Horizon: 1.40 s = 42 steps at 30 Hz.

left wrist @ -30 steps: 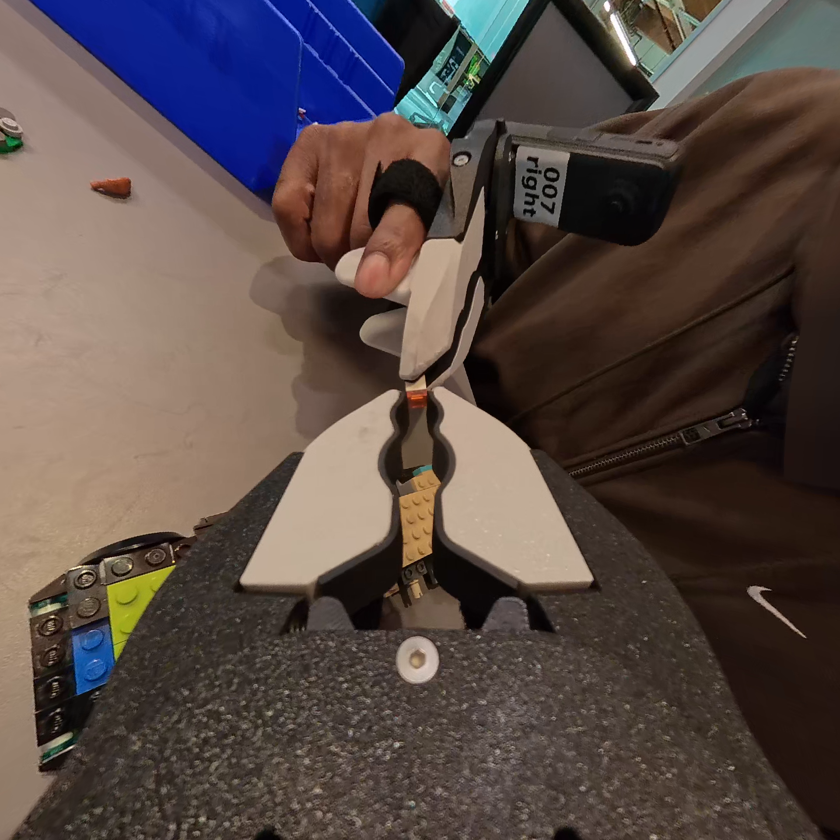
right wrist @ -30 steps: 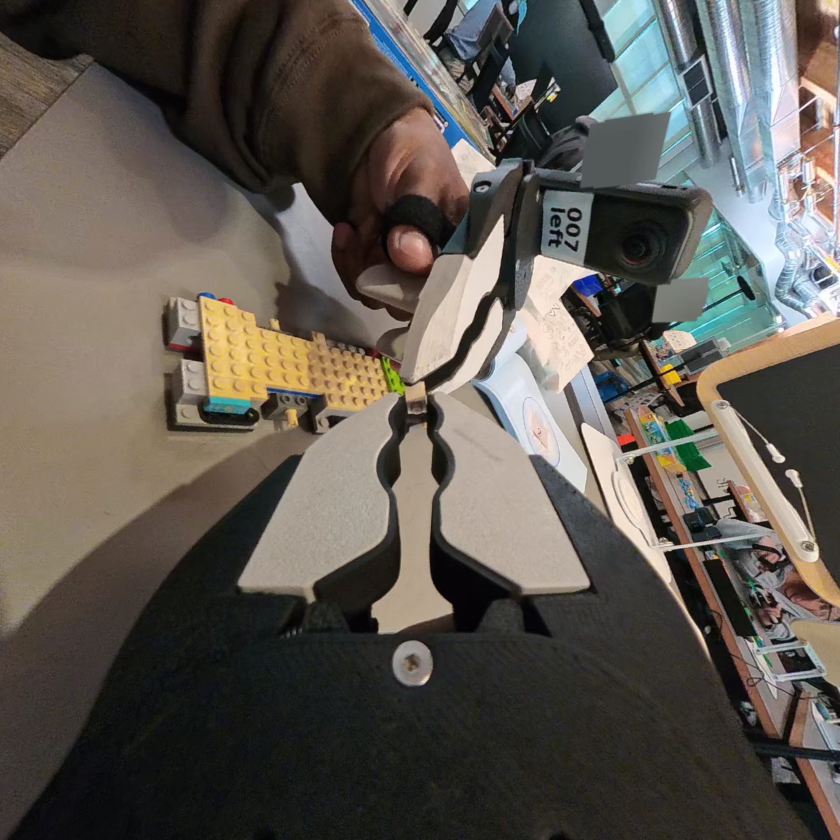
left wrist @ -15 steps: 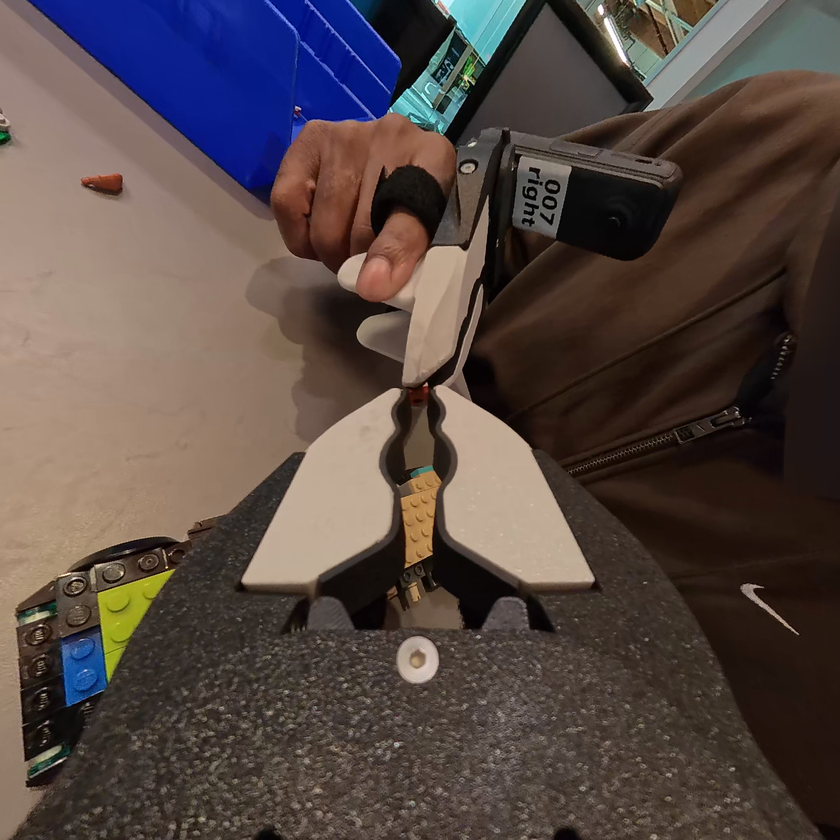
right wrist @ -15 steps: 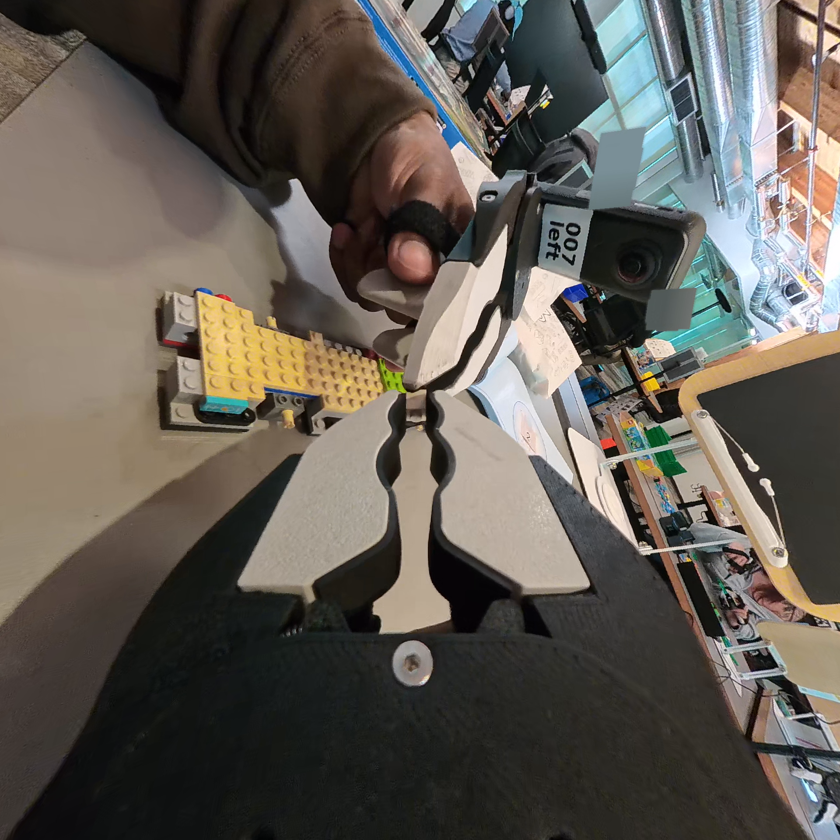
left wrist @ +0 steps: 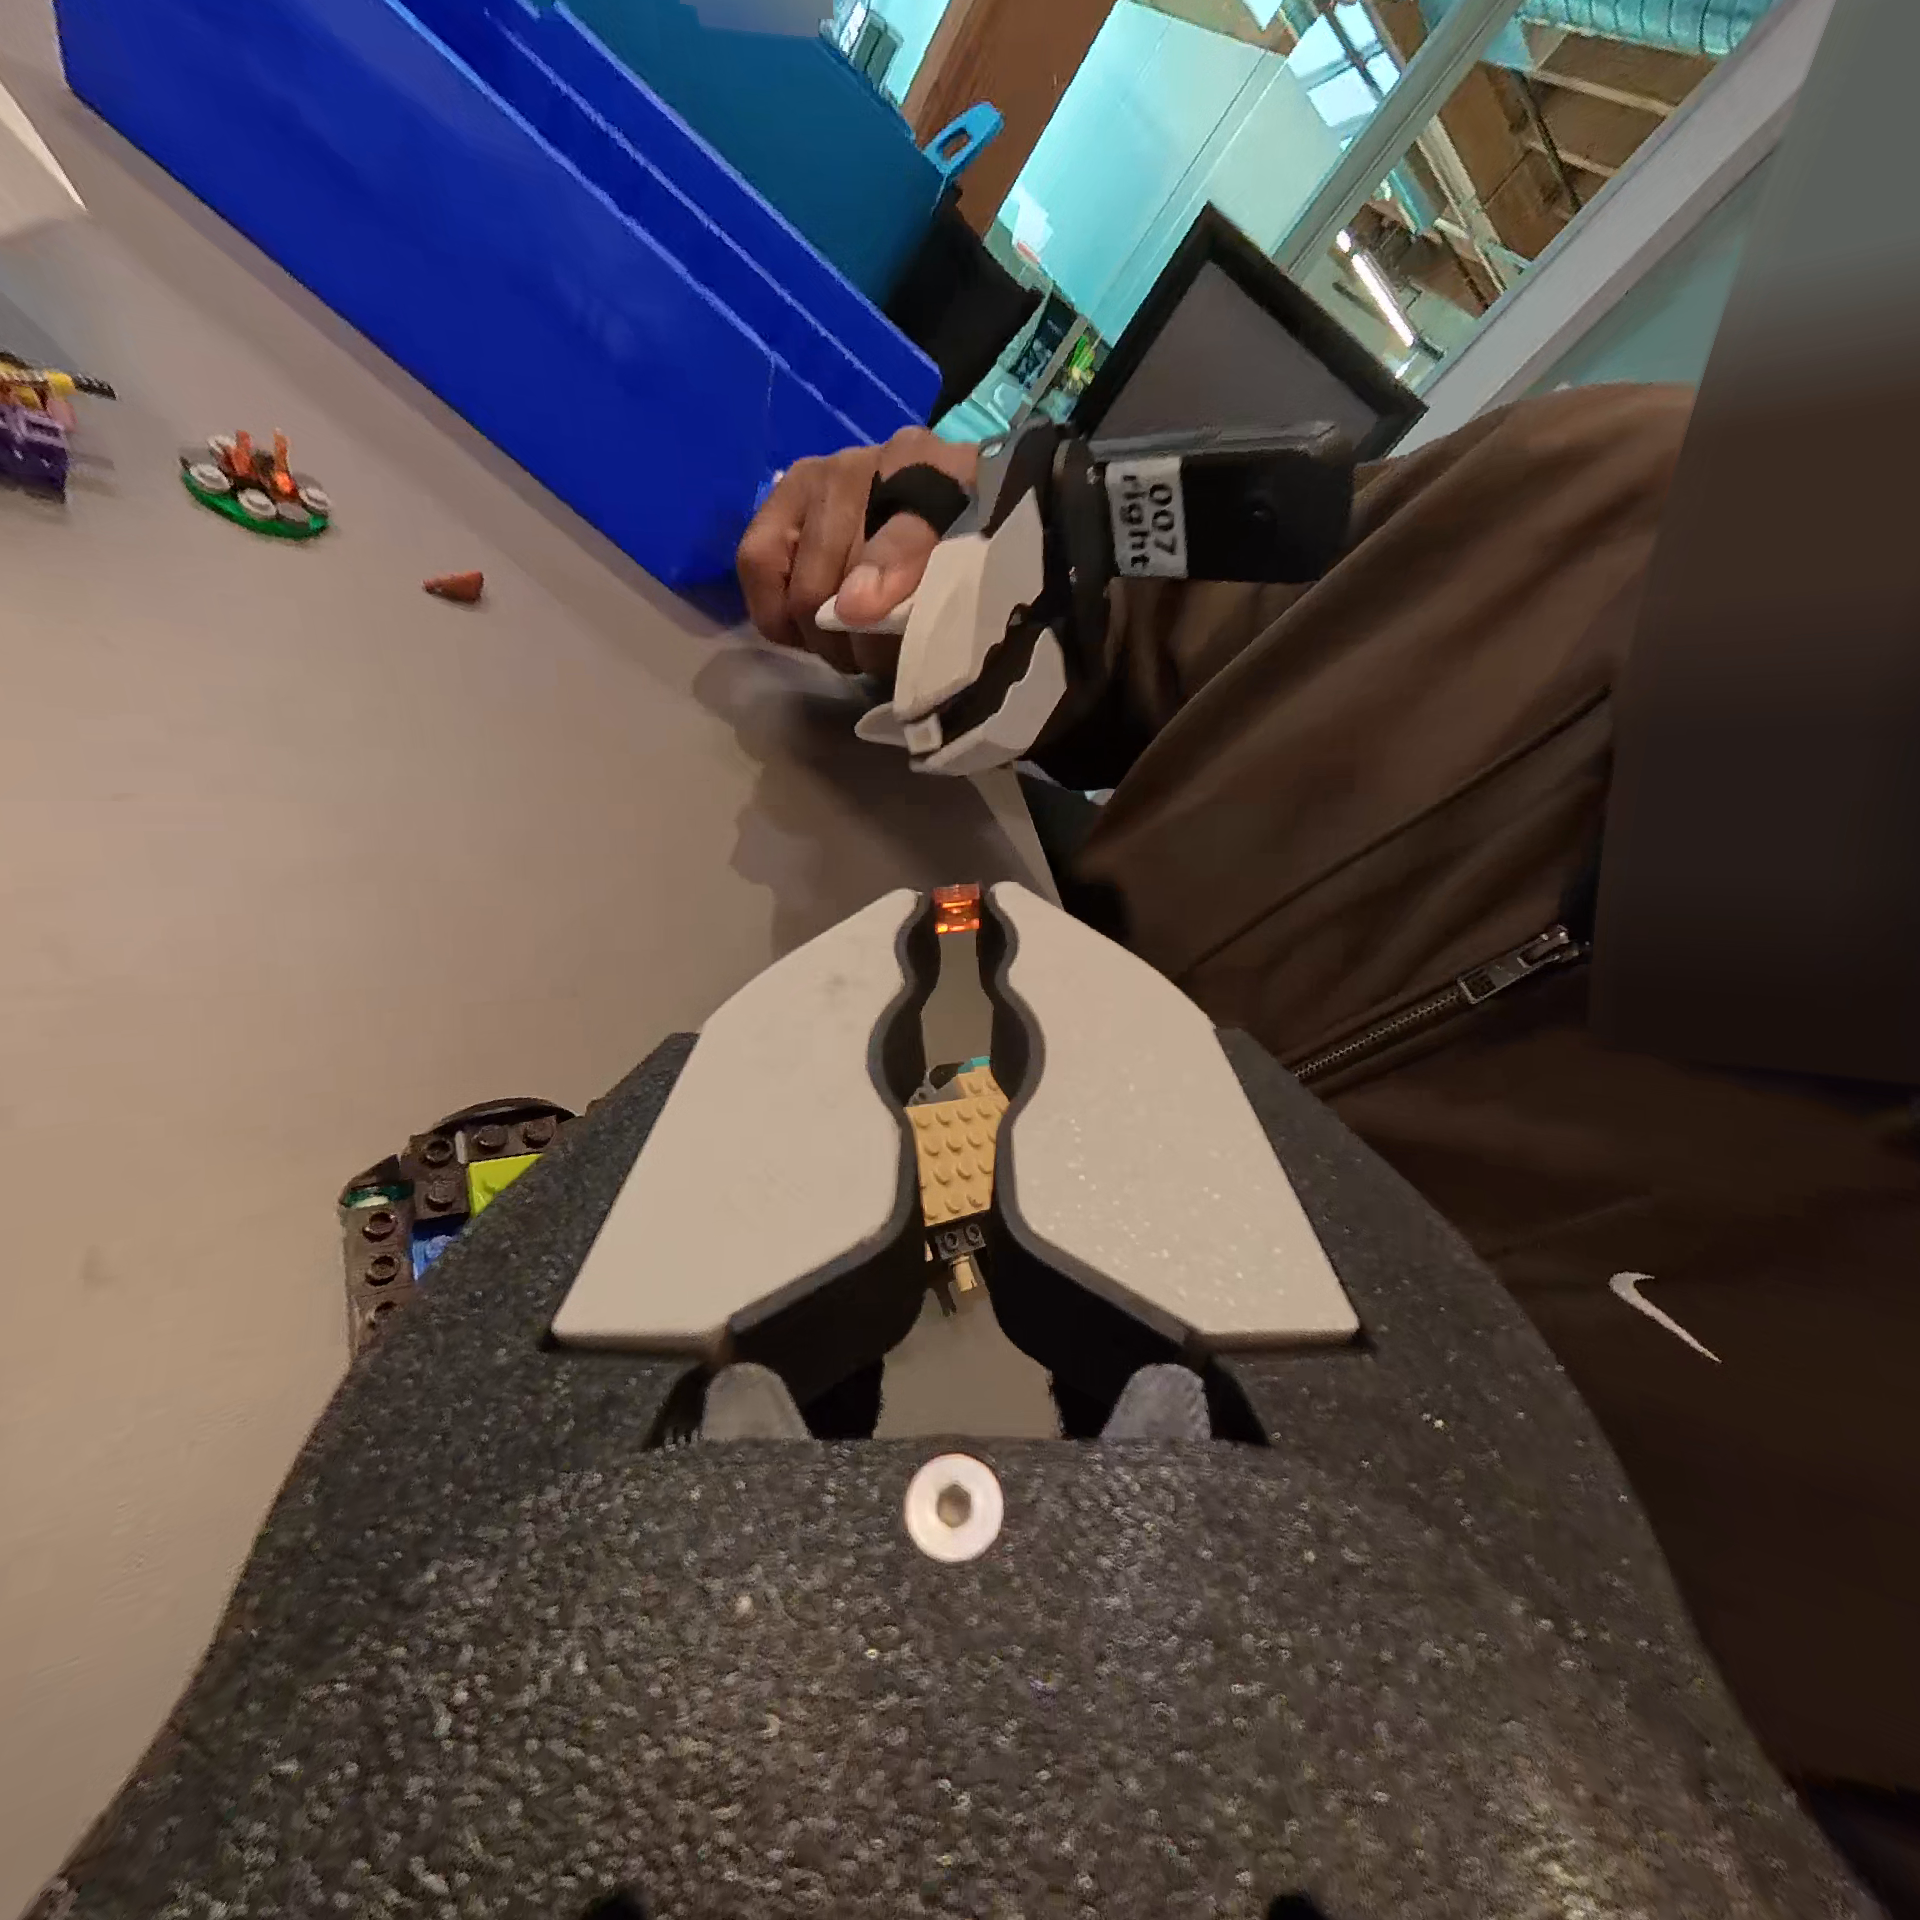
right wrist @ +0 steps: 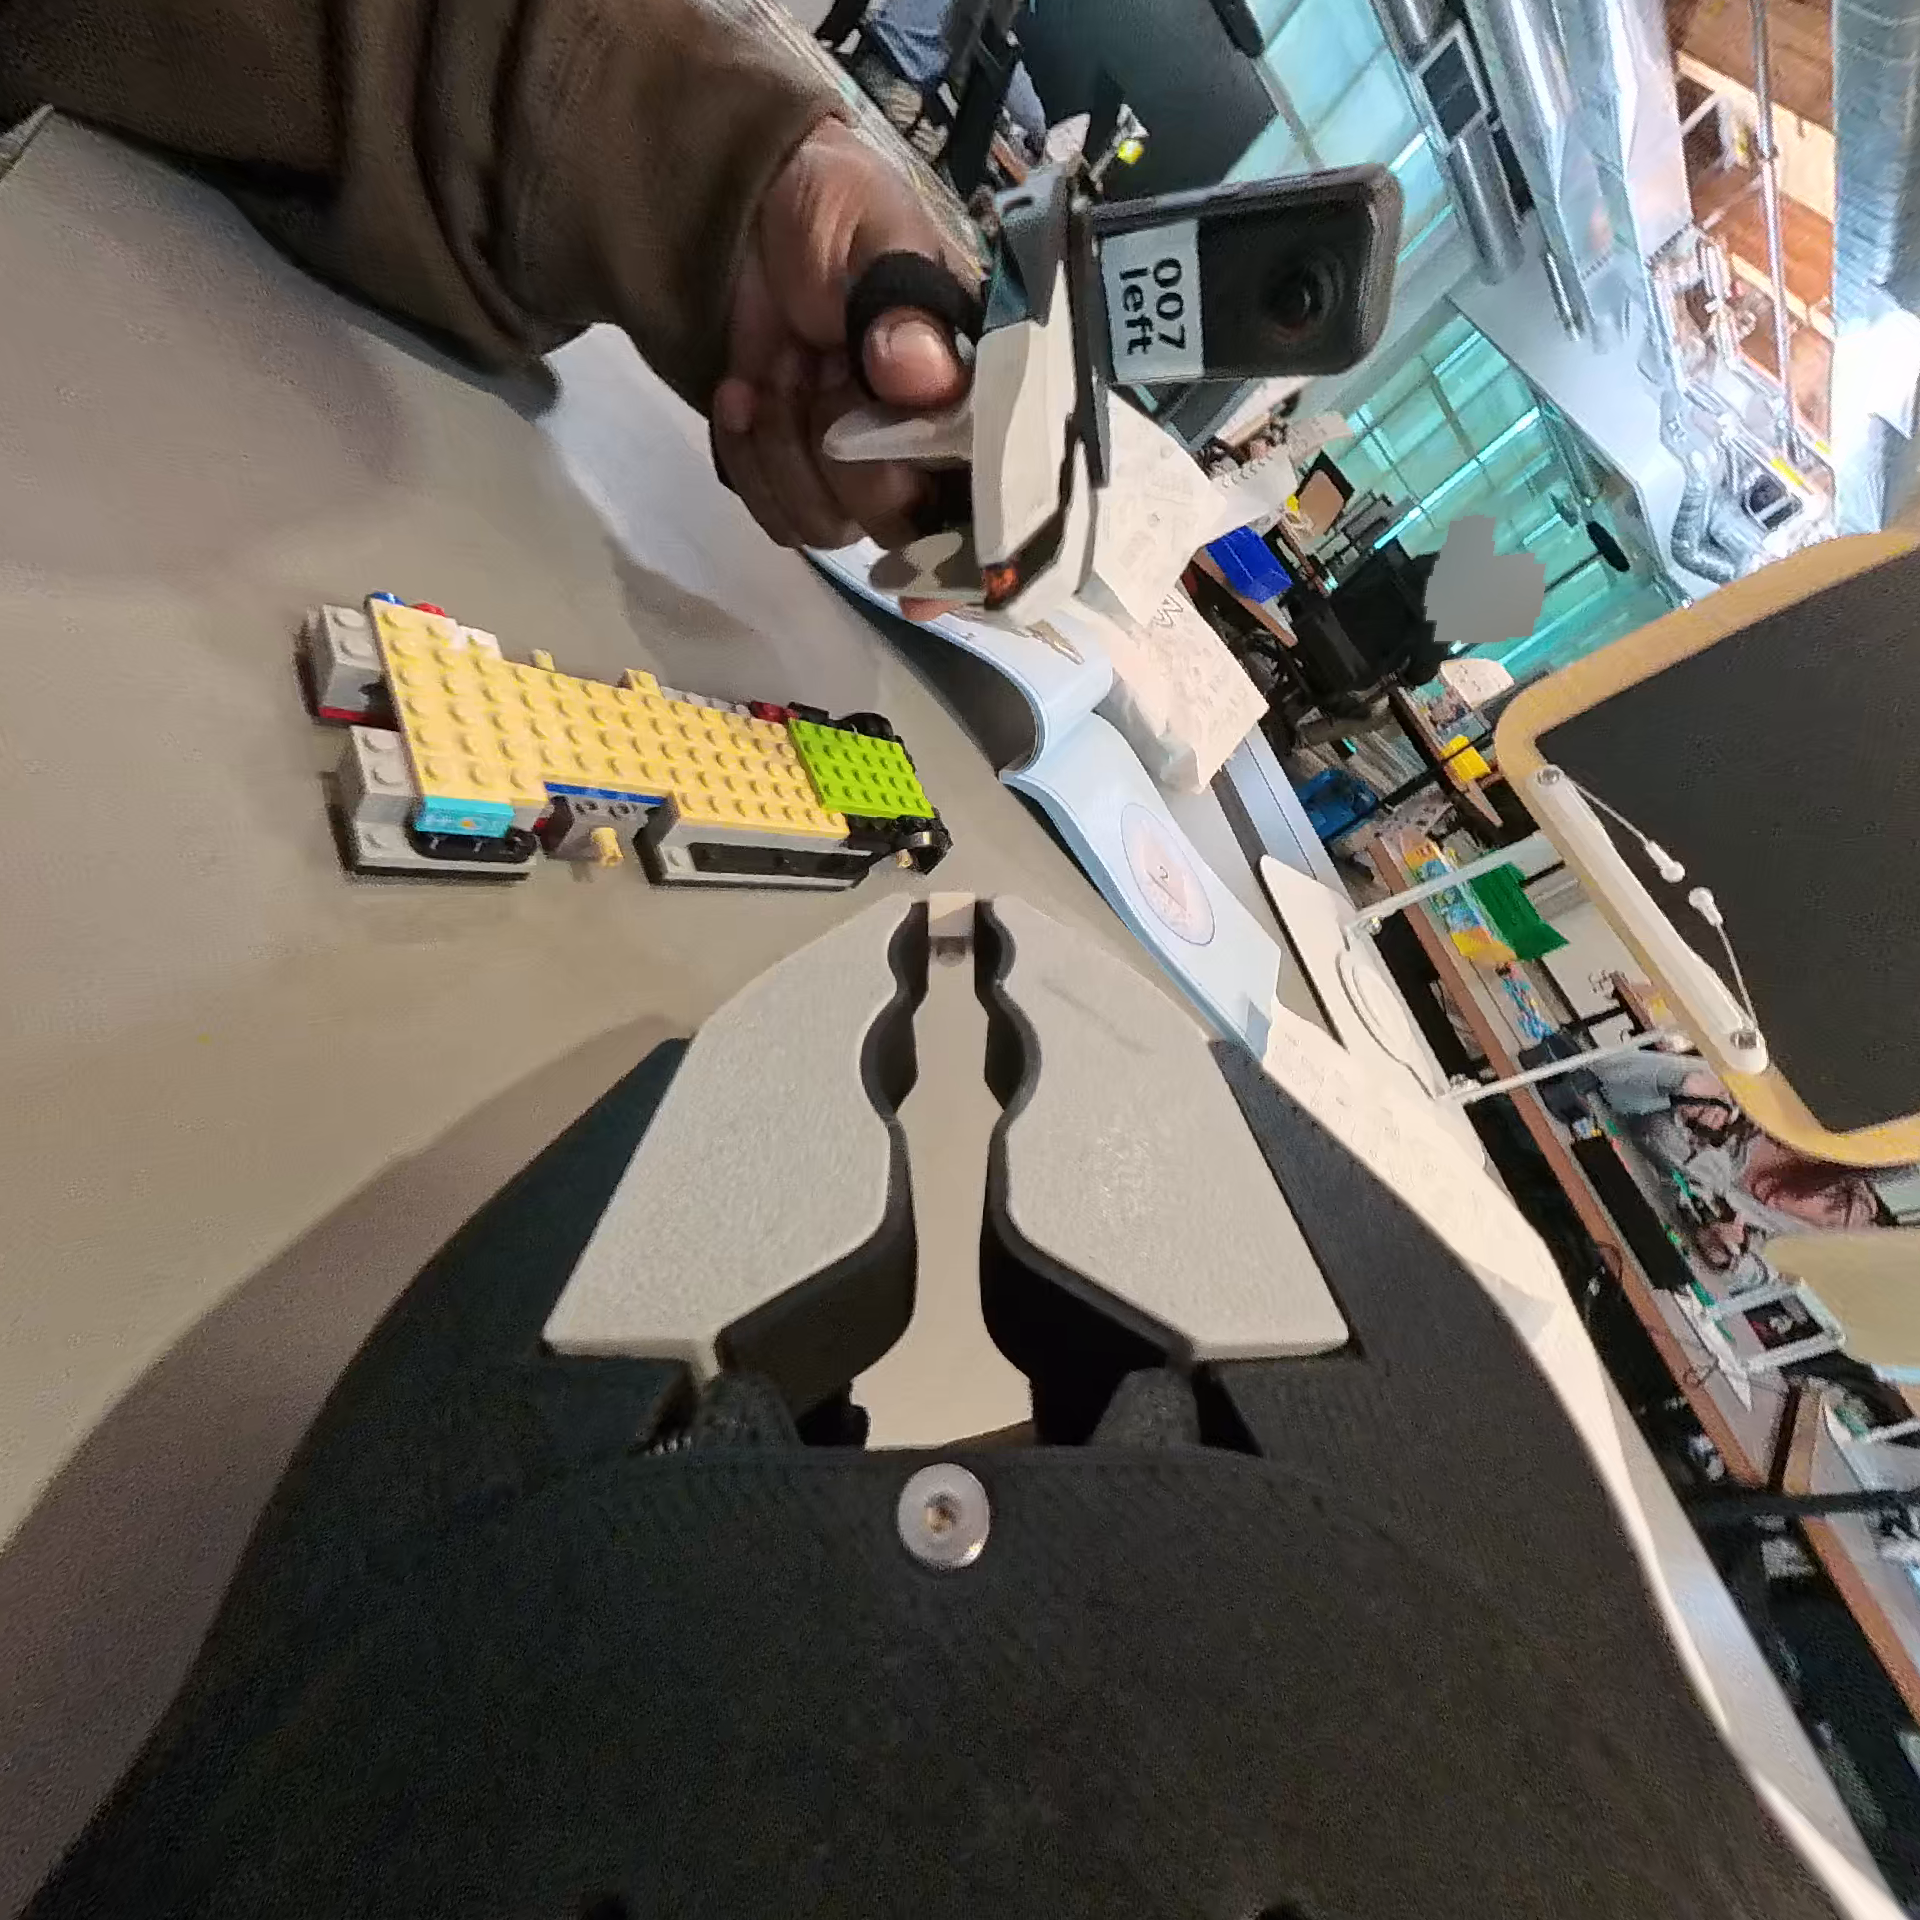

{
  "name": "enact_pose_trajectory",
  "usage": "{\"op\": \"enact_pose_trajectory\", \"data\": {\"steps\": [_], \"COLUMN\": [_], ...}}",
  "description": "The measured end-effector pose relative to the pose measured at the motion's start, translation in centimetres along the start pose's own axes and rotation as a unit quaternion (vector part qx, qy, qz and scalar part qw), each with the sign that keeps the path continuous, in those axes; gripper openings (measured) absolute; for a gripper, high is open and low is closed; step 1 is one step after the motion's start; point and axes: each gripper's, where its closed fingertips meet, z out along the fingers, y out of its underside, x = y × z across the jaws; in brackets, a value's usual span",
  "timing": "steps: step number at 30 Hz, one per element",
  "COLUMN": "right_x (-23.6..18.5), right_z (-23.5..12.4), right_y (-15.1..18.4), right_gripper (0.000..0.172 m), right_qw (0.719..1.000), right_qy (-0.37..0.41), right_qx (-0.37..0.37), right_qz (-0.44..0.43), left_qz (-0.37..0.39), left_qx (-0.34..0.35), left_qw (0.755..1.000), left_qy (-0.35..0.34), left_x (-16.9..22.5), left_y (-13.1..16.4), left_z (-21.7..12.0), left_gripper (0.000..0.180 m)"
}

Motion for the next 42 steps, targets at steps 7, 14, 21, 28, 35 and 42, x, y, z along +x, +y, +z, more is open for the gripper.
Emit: {"op": "enact_pose_trajectory", "data": {"steps": [7, 14, 21, 28, 35, 42], "right_x": [5.9, 13.6, 10.8, 0.8, -2.0, -2.1], "right_z": [-6.0, -18.2, -15.9, -3.7, 2.0, 3.1], "right_y": [-0.2, 6.1, 5.0, -1.6, -4.7, -4.5], "right_gripper": [0.008, 0.021, 0.029, 0.026, 0.026, 0.01], "right_qw": [0.974, 0.893, 0.922, 0.992, 0.998, 0.998], "right_qy": [0.17, 0.354, 0.272, 0.031, -0.024, -0.016], "right_qx": [-0.013, -0.177, -0.153, -0.03, 0.032, 0.033], "right_qz": [0.149, 0.213, 0.229, 0.117, 0.055, 0.048], "left_qz": [-0.016, -0.01, -0.014, -0.021, -0.025, -0.034], "left_qx": [-0.026, -0.038, -0.023, -0.036, -0.043, -0.042], "left_qw": [0.999, 0.999, 1.0, 0.998, 0.995, 0.994], "left_qy": [-0.01, -0.016, -0.014, 0.048, 0.082, 0.091], "left_x": [-0.9, -0.6, -0.2, 1.7, 2.8, 2.8], "left_y": [1.1, 1.2, 0.6, 1.2, 1.5, 1.7], "left_z": [1.5, 2.1, 2.5, 4.1, 4.5, 4.4], "left_gripper": [0.007, 0.007, 0.007, 0.007, 0.007, 0.007]}}
